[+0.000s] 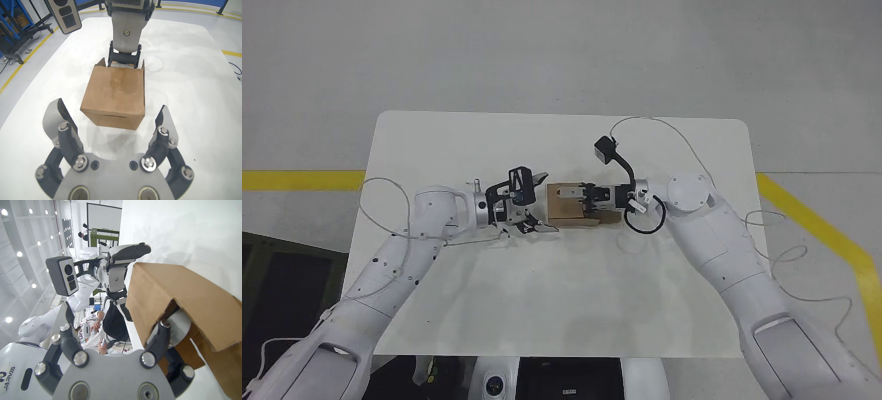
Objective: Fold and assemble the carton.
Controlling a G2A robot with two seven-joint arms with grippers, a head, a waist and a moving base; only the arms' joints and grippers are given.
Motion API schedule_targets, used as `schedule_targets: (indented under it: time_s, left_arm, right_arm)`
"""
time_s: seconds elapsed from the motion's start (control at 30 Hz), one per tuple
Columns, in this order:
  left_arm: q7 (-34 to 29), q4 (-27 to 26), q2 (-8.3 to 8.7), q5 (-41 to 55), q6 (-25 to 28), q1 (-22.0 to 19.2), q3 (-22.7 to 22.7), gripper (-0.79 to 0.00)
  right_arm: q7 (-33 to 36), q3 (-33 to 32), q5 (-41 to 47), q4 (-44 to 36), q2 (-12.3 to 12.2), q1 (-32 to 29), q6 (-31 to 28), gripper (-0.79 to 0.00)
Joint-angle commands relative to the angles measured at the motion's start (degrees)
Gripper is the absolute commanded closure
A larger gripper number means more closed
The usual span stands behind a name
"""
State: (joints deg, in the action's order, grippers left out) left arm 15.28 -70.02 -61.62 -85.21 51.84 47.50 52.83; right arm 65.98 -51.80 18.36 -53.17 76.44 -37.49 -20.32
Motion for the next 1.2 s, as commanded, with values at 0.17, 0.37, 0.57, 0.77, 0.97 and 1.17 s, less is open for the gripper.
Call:
schedule_targets:
  time_s: [0.17, 0.37, 0.57, 0.77, 0.97, 1.17]
  left_arm:
    - [-0.95, 2.19, -0.95, 1.70, 0.51, -2.17, -1.46, -0.785]
    - [-1.08, 3.03, -1.22, 1.83, 0.70, -2.75, -1.70, -0.785]
    - [-1.10, 3.51, -1.49, 1.53, 0.36, -2.97, -2.13, -0.785]
    - [-0.72, 3.56, -1.61, 1.48, 0.52, -3.05, -2.14, -0.785]
    - [-0.85, 3.44, -1.51, 1.51, 0.72, -2.94, -1.57, -0.785]
    - [-1.11, 3.22, -1.44, 1.71, 0.94, -2.68, -1.14, -0.785]
  right_arm:
    - [0.04, 1.77, 0.51, 2.29, 1.02, 1.37, -1.35, -0.785]
    - [0.79, 2.68, 0.85, 4.87, 1.73, 2.91, -2.51, -0.785]
    - [1.78, 0.68, 0.08, 3.37, 0.78, 2.54, -2.03, -0.785]
    - [1.06, -3.24, -2.51, -0.95, -1.33, -0.62, -0.13, -0.785]
    - [0.70, -8.00, -4.98, -7.29, -3.57, -4.32, 1.69, -0.785]
    - [1.53, -13.19, -10.50, -16.96, -6.07, -8.60, 6.48, -0.742]
